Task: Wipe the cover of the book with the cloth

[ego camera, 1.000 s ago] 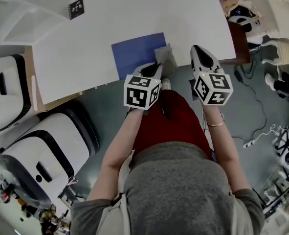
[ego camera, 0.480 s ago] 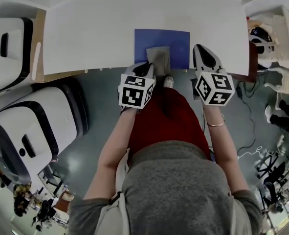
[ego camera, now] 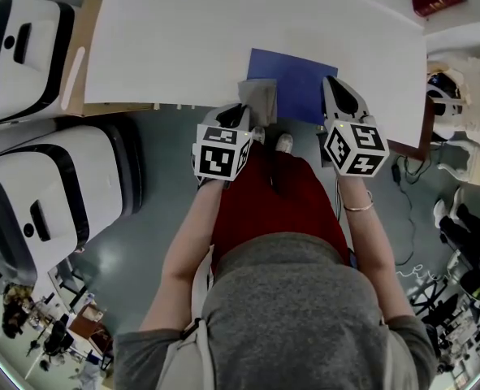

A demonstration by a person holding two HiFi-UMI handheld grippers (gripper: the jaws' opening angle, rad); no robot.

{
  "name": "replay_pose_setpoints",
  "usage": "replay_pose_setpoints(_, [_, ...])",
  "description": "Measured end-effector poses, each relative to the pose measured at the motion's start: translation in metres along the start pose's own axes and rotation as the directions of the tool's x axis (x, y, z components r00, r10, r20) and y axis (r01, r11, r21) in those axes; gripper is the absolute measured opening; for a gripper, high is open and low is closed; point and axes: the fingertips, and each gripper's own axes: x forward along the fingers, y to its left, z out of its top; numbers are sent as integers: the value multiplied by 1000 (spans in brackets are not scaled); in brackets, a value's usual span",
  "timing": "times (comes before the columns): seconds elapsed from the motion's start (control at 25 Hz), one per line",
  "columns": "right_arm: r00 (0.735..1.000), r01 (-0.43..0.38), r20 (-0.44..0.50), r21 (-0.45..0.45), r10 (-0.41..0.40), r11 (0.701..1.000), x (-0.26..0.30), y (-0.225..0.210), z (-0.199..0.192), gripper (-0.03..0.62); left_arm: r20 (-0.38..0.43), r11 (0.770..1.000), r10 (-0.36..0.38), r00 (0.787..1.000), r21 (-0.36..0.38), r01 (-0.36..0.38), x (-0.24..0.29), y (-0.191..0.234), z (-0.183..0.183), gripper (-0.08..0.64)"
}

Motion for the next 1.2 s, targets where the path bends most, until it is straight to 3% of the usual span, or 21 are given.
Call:
replay_pose_setpoints(0.4, [999,-30,12,-8,30,1000,11,8,10,31,15,994,103,995,-34,-102,-17,40,4,25])
replay_pose_setpoints(0.72, [998,-32,57,1,32,999,11,7,30,31,122,984,175,977,-60,-169,-41,69,44,25])
replay_pose_setpoints(1.2, [988,6,153,34,-12,999,-14,-13,61,31,291,990,111,950,47,-130,-45,34,124,25])
